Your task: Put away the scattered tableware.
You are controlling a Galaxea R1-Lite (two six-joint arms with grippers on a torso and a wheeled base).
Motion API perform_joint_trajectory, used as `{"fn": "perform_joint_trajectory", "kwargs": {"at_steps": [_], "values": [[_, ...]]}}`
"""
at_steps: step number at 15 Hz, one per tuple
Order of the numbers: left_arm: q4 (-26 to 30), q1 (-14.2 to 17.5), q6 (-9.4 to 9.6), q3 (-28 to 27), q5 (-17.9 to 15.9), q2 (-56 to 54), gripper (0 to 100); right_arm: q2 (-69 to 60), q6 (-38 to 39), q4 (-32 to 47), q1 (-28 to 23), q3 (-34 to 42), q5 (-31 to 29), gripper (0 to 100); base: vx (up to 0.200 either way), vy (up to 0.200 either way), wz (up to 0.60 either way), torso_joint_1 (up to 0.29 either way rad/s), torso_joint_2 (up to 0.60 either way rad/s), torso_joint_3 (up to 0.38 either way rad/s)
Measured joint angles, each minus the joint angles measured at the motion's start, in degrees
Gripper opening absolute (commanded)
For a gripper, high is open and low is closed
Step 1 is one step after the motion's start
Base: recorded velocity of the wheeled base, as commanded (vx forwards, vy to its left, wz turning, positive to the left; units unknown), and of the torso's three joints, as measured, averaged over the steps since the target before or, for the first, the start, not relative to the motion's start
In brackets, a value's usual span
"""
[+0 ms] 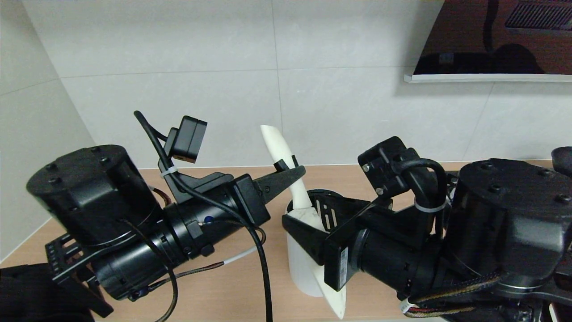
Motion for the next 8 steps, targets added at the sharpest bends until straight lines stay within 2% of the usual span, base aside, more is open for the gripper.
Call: {"fn": "perform_joint_trajectory", "kwargs": {"at_steps": [4, 6, 8], "values": [[0.2, 0.0, 0.24, -0.6, 0.5, 0.0, 0, -0.4, 0.0, 0.3, -0.5, 0.2, -0.1, 100, 0.0, 0.0, 0.0, 0.0, 0.0, 0.0], [2.4, 0.2, 0.46, -2.8, 3.3, -0.2, 0, -2.0, -0.3, 1.0, -3.6, 0.7, 0.3, 100, 0.0, 0.0, 0.0, 0.0, 0.0, 0.0], [7.2, 0.4, 1.78, -6.7, 6.9, -0.6, 0, -4.2, -0.4, 2.8, -8.1, 0.8, 0.9, 100, 0.0, 0.0, 0.0, 0.0, 0.0, 0.0]]}}
